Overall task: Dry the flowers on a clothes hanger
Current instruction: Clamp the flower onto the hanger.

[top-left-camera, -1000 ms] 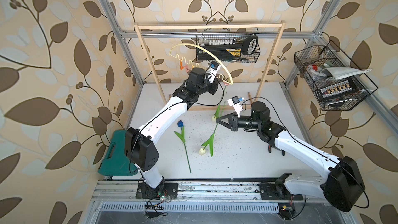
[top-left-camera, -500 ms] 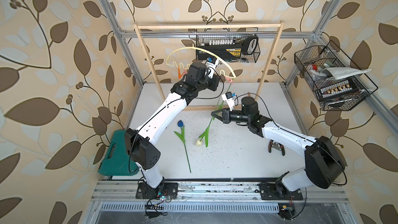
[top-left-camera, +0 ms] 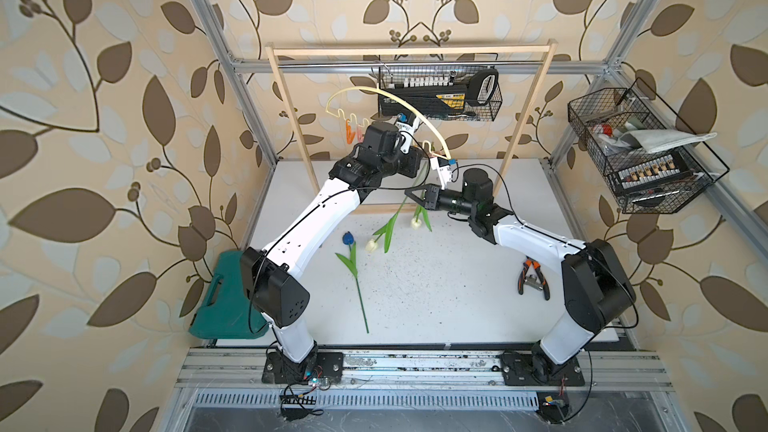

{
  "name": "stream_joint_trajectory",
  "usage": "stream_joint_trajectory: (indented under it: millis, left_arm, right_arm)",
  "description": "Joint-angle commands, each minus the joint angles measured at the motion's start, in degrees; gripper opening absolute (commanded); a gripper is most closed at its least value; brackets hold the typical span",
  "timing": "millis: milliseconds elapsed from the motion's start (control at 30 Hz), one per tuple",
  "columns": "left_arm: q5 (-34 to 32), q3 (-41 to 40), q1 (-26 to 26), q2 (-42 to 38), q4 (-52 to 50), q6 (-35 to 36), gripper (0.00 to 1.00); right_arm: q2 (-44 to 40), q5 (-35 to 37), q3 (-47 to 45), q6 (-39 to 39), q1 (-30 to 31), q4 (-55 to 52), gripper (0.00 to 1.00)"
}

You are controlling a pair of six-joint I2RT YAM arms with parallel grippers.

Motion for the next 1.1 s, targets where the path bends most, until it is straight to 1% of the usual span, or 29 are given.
stream_joint_trajectory:
  millis: [0, 200, 467, 600, 1067]
  left_arm:
    - [1.1, 0.6, -0.6, -2.3, 0.2, -1.0, 0.22]
    - [0.9, -0.5, -0.6, -2.8, 1.0, -1.7, 0.21]
    - [0.9, -0.3, -0.5, -2.3, 1.4, -2.2, 0.21]
    - [0.8, -0.3, -0.5, -2.0, 1.5, -2.4, 0.20]
    - [0.7, -0.7, -0.5, -1.8, 1.9, -2.7, 0.18]
  right_arm:
    - [0.9, -0.3, 2.4, 2.4, 0.0, 1.8, 0.00]
    - [1.2, -0.7, 2.7, 4.7, 0.1, 4.0, 0.00]
    - [1.7, -1.1, 4.1, 4.8, 0.3, 4.3, 0.00]
    - [2.2, -1.4, 4.7, 7.0, 0.7, 5.1, 0.00]
    - [2.8, -2.8, 5.1, 8.6, 1.5, 7.7, 0.00]
